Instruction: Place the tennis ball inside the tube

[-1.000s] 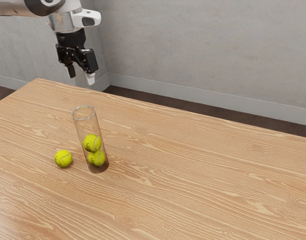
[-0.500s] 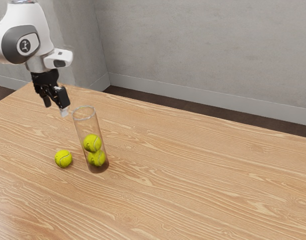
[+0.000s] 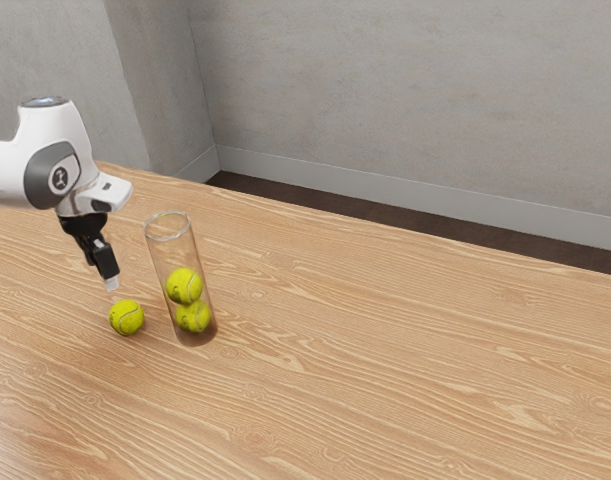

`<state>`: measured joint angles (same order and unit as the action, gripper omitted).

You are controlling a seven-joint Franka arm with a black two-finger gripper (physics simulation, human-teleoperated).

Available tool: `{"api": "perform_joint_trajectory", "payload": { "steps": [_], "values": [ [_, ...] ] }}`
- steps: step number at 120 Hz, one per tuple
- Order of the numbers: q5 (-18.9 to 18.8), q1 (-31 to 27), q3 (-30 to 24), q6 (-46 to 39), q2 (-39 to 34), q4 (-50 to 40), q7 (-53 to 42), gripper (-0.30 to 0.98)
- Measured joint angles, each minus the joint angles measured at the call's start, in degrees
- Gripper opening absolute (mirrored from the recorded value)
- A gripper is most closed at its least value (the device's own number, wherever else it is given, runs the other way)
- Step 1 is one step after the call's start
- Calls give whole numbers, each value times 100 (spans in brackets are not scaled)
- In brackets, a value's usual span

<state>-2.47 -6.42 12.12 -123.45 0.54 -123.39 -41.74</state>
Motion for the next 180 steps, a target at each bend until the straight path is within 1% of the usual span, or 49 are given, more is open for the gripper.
{"api": "perform_joint_trajectory", "payload": {
  "steps": [35, 58, 76, 100, 124, 131, 141, 148, 165, 180],
  "values": [
    [103, -137, -7, -729, 998, 126, -780, 69],
    [226, -159, -9, -1131, 1366, 179, -1116, 69],
    [358, -217, -8, -1311, 1573, 181, -1313, 69],
    [416, -236, -9, -1434, 1676, 181, -1511, 69],
    [552, -244, -37, -1520, 1810, 181, -1652, 69],
    [587, -242, -41, -1546, 1842, 181, -1686, 64],
    [622, -243, -43, -1588, 1861, 180, -1727, 47],
    [642, -245, -43, -1616, 1864, 181, -1747, 40],
    [664, -245, -43, -1655, 1808, 173, -1773, 35],
    [698, -244, -42, -1532, 1340, 128, -1777, 29]
  ]
}}
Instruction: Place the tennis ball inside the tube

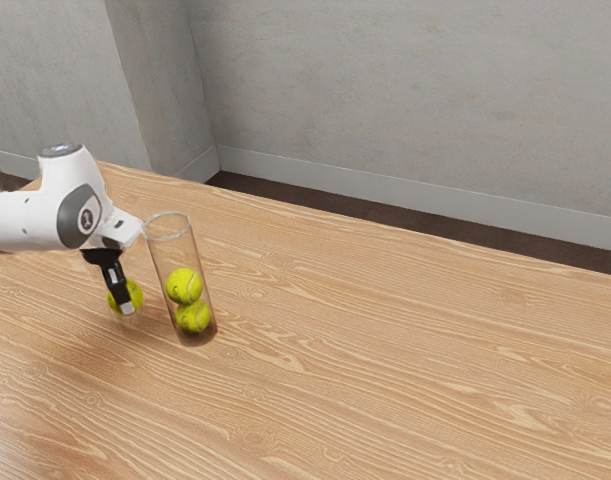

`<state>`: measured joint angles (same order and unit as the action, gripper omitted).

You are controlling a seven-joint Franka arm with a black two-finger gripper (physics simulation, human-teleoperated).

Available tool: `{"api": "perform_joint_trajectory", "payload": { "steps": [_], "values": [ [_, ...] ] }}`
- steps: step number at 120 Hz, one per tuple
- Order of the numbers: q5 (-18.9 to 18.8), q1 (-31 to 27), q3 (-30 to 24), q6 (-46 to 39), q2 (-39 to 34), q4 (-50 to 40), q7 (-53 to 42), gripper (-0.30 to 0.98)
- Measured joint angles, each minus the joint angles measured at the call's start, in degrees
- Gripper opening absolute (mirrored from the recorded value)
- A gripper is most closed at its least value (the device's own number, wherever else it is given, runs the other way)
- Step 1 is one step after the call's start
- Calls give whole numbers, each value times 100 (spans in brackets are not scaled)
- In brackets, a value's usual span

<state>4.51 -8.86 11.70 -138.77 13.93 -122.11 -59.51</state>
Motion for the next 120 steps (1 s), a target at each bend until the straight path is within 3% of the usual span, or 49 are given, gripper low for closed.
{"api": "perform_joint_trajectory", "payload": {
  "steps": [21, 33, 73, 120],
  "values": [
    [106, 3, 1, 493, -812, -2, 15, 24],
    [137, 2, 6, 883, -1255, 35, 18, 30],
    [143, -54, -315, 2444, -1863, 769, 168, 35],
    [172, 142, -835, 3111, -1111, 1848, 437, 36]
  ]
}}
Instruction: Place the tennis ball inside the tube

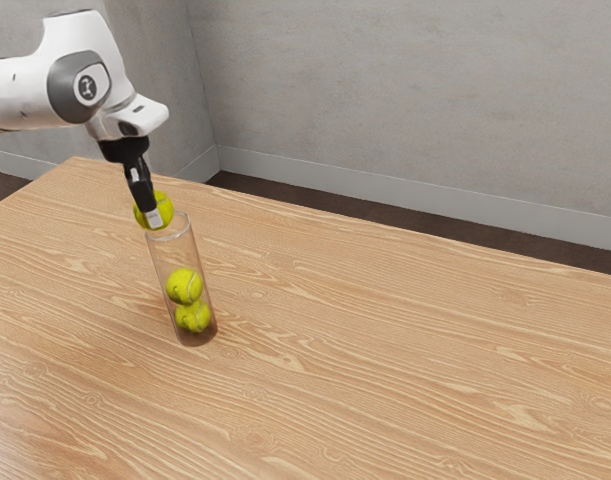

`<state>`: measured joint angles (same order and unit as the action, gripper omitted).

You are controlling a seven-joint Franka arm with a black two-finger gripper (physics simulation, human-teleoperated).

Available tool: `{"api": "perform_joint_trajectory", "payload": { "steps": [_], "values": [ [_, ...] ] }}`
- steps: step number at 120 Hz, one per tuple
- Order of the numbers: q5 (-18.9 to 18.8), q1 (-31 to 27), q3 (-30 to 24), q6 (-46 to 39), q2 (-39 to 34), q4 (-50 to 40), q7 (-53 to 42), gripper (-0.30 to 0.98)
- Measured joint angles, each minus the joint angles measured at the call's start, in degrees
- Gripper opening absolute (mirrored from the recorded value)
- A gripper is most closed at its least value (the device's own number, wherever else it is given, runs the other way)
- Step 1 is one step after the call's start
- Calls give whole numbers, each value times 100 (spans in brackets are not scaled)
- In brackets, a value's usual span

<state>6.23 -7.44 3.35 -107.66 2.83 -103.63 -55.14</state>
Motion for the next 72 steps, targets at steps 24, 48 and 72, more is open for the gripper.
{"api": "perform_joint_trajectory", "payload": {
  "steps": [24, 48, 72],
  "values": [
    [3, 41, -138, 129, 70, 184, 99, 36],
    [2, -22, -141, 190, 119, 191, 166, 48],
    [1, -31, -146, 226, 116, 191, 207, 60]
  ]
}}
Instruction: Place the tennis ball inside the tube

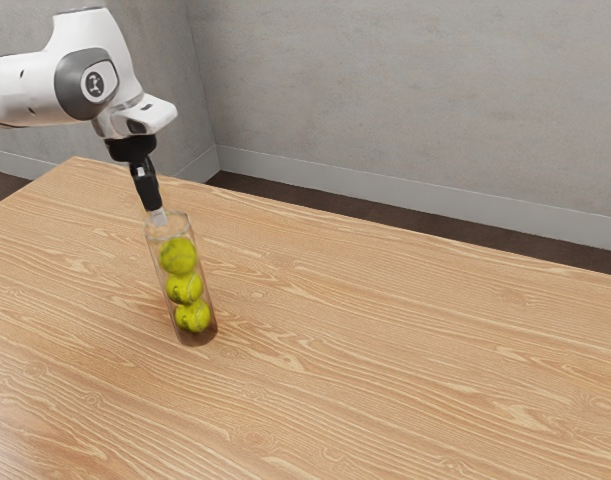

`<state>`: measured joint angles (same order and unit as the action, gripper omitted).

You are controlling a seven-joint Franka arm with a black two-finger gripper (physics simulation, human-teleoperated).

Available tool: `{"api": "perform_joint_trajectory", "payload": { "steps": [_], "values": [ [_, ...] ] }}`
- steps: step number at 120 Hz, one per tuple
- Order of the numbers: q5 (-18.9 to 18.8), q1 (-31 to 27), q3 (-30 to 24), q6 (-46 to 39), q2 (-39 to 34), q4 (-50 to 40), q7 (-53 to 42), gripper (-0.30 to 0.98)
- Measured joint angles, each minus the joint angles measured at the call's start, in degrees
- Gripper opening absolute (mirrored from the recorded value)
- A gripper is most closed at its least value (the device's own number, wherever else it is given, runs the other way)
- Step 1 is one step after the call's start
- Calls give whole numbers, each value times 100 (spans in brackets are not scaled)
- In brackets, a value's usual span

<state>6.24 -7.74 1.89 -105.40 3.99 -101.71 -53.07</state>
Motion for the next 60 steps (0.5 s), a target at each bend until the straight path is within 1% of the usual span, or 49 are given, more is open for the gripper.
{"api": "perform_joint_trajectory", "payload": {
  "steps": [12, 20, 28, 37, 48, 60],
  "values": [
    [-29, -67, -119, 43, -87, 4, 68, 64],
    [-111, -21, -177, 223, -270, 9, 269, 65],
    [-233, 110, -178, 465, -432, 79, 549, 66],
    [-379, 289, -154, 809, -485, 386, 882, 67],
    [-399, 601, -24, 1120, -503, 518, 1240, 67],
    [-407, 805, 15, 1332, -502, 599, 1577, 68]
  ]
}}
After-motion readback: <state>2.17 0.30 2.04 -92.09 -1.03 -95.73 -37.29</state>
